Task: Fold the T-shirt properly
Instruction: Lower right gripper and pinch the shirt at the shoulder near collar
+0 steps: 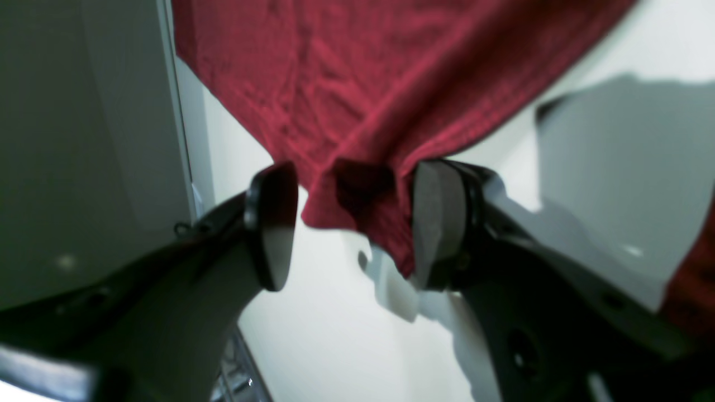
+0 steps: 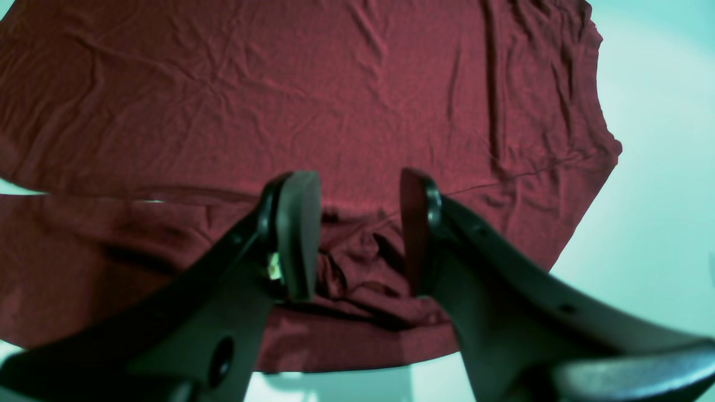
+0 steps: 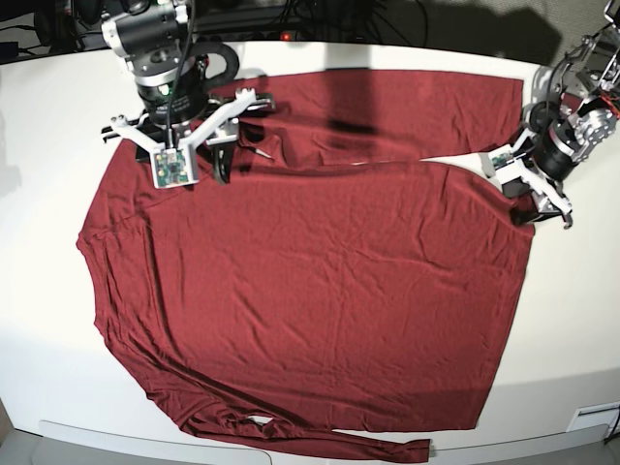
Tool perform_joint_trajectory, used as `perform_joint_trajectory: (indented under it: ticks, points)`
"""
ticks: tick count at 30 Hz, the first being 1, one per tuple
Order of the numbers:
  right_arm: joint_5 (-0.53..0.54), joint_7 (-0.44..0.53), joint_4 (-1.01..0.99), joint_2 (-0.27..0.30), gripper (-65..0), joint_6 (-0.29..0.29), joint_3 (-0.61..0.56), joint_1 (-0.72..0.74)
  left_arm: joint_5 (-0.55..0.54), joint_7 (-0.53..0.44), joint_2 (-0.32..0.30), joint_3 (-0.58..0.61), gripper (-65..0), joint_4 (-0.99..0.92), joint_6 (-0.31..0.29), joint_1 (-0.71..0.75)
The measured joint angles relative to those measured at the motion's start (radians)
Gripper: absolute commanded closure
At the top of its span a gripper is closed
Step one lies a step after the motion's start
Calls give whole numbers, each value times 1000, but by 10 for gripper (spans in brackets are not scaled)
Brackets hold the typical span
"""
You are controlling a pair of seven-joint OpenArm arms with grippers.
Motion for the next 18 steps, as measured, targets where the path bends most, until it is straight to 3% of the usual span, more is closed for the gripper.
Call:
perform_joint_trajectory:
  ticks: [4,11,16,18]
  points:
    - [0,-2,0,0,-246,0,0,0,0,31,0,0,-321,0,1,0]
    - [0,-2,0,0,-246,0,0,0,3,35,3,1,-101,-5,-19,4]
    - [0,-2,0,0,-246,0,0,0,3,47,7,1,-6,-5,-26,5]
    - [-8,-2,0,0,-246,0,0,0,3,47,7,1,0,-5,-27,5]
